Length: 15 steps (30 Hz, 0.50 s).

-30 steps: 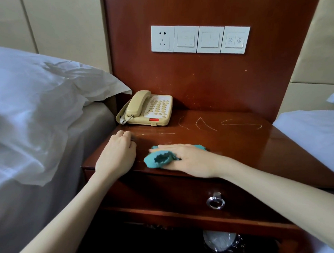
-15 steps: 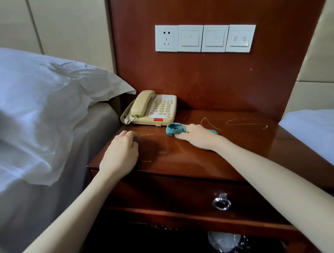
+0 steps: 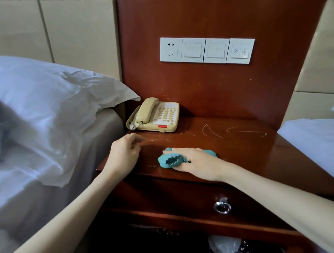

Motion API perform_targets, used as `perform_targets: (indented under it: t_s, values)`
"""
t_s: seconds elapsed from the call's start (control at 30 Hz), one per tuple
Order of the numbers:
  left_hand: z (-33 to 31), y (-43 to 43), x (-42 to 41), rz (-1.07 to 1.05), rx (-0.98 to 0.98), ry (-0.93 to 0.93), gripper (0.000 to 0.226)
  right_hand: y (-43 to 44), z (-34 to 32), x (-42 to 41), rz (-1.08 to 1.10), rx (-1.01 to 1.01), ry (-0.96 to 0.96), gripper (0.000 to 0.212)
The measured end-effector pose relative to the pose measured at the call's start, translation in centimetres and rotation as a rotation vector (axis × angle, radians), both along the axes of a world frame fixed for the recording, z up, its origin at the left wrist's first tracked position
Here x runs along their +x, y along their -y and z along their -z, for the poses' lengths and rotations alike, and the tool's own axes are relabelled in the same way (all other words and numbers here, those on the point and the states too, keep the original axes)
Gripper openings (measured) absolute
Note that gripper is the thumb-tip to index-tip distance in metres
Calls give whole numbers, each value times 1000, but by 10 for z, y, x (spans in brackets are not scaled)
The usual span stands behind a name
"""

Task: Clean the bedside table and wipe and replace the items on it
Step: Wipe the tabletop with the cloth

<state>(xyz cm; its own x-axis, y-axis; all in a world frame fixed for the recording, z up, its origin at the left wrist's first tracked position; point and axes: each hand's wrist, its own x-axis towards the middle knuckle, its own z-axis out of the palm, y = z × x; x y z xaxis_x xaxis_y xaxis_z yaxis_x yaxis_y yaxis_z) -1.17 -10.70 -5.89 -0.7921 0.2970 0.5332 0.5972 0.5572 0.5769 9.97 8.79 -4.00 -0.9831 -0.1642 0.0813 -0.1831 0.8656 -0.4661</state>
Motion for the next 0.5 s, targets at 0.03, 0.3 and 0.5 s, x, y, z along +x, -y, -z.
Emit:
perform_targets:
  t_s: [0.03,0.3,0.5]
  values:
    - [-2,4,-1,-4,-3,1,23,4,0,2,-31,9,7,47]
    - [-1,49,-28,-157,-136,21,32,31,1,-12,-180,20,58,49]
    - [14,58,-38,-171,-49,228,35,29,-4,-47,-53,23,11,46]
